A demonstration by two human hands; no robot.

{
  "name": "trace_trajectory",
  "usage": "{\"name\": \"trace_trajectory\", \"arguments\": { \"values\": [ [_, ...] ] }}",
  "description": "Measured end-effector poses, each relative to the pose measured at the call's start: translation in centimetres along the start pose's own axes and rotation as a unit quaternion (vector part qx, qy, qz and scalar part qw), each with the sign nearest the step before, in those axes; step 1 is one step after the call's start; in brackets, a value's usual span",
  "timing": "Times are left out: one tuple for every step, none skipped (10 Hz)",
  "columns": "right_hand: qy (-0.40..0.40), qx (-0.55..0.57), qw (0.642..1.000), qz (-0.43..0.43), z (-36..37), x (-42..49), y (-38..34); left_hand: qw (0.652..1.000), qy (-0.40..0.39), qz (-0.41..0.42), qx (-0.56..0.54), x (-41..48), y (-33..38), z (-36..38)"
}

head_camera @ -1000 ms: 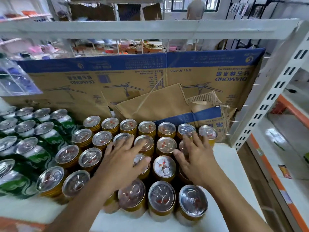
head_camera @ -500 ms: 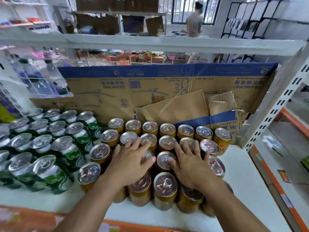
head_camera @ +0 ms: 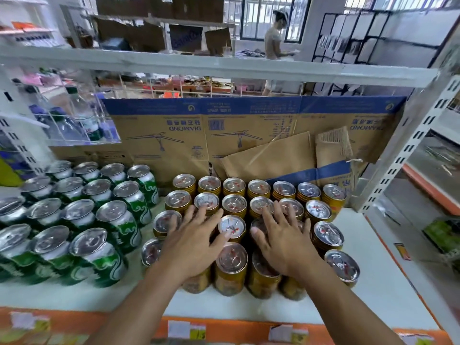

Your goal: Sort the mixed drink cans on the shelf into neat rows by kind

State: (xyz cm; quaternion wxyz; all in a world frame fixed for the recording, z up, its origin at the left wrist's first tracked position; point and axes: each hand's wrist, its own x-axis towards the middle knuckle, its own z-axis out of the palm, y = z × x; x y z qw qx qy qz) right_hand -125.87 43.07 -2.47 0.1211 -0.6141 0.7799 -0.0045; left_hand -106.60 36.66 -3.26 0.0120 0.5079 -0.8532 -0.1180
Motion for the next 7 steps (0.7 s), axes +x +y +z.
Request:
{"name": "trace_trajectory", "arguments": {
  "values": [
    [-0.014, -0.004, 1.0, -0.008, 1.0, -0.6, -1.4, 0.998, -0.004, -0.04, 0.04, -1.3, -1.8, 0.0],
    [0.001, -0.027, 1.0, 0.0, 1.6, -0.5, -1.8, 0.998, -0.017, -0.059, 0.028, -1.7, -2.0, 0.4],
    [0.0, -0.028, 1.0, 0.005, 1.5, -0.4, -1.7, 0.998, -0.015, -0.053, 0.016, -1.2, -1.8, 0.4],
    [0.009, -0.015, 1.0, 0.016, 1.3, -0.5, -1.9, 0.999, -0.011, -0.045, -0.02, -1.1, -2.1, 0.2],
    [0.057, 0.018, 0.998, 0.015, 1.0, -1.9, -3.6, 0.997, 0.043, -0.032, -0.047, -2.1, -2.6, -0.1],
    [0.085, 0.049, 0.995, -0.026, 1.3, -4.4, -6.7, 0.99, 0.094, 0.017, -0.104, -5.2, -3.2, -0.6],
    [0.108, 0.075, 0.986, -0.099, 3.7, -8.7, -8.9, 0.977, 0.075, 0.066, -0.189, -11.7, -4.2, 0.9]
  ]
}}
